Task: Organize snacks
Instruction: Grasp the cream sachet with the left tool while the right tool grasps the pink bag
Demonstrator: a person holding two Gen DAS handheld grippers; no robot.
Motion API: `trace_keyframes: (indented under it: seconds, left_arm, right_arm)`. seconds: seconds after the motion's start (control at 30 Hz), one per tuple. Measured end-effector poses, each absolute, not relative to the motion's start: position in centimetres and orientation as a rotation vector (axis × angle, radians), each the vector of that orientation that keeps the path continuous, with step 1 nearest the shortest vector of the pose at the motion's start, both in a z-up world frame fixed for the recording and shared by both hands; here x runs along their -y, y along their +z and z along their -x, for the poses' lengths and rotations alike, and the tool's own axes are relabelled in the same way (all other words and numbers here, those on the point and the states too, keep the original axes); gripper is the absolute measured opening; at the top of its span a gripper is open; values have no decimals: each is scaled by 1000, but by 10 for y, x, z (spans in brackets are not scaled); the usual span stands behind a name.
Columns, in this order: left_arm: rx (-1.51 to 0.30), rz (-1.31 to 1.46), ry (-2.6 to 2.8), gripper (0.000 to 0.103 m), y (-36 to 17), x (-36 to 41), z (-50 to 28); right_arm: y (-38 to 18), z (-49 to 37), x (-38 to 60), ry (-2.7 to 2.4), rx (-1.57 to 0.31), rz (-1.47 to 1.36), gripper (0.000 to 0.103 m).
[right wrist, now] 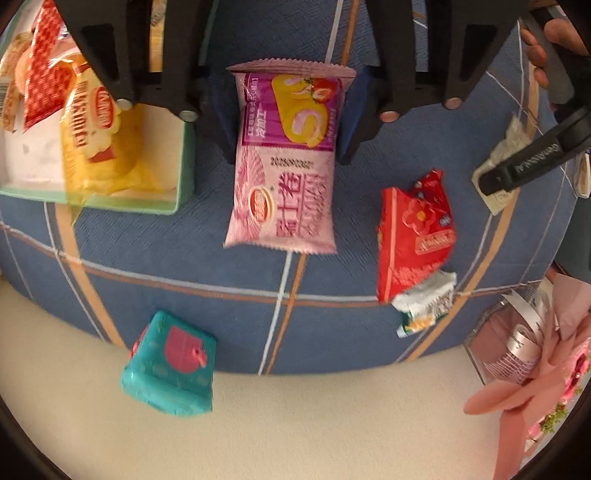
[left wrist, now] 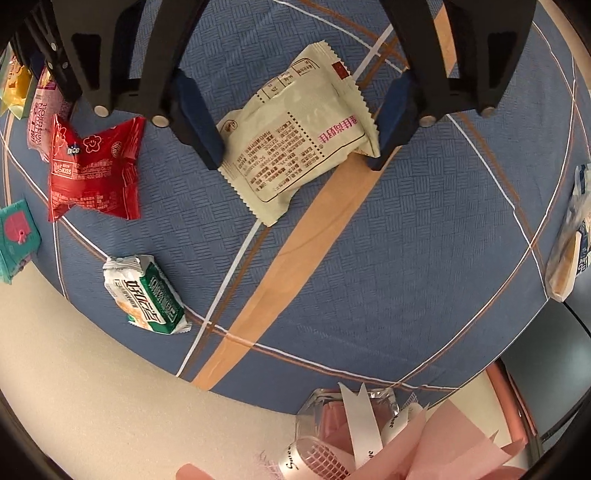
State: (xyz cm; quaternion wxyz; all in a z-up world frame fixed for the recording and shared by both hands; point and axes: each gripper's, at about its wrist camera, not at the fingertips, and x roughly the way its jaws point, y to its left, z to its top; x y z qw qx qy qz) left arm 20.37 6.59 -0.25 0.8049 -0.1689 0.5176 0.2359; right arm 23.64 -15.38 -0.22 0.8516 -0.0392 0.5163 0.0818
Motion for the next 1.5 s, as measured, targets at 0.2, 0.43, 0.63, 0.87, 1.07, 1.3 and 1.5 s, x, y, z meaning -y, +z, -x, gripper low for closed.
trace_keyframes:
  seconds: [0.2, 0.43, 0.63, 0.87, 1.07, 1.3, 1.5]
  left_arm:
    - [-1096, 380, 493, 65, 2, -67, -202]
    - [-1106, 393, 481, 62, 9, -61, -196]
    - [-1095, 433, 457, 62, 30, -52, -182]
    - [-1062, 388, 439, 62, 63, -30, -160]
    - [-1027, 333, 421, 62, 87, -9, -137]
    - [-1011, 329, 385, 62, 97, 11, -107]
    - [-984, 322, 366, 62, 107, 26, -88]
  right_arm:
    - [1, -234, 155, 175, -1094, 88, 42]
    - [8, -225, 152, 184, -1108, 92, 41]
    - [30, -210, 151, 197, -1098, 86, 41]
    - [61, -185, 163, 204, -1084, 61, 41]
    - [81, -160, 183, 185, -1072, 52, 41]
    - [88, -127, 207, 176, -1079, 38, 41]
    - [91, -104, 219, 178, -1087, 32, 41]
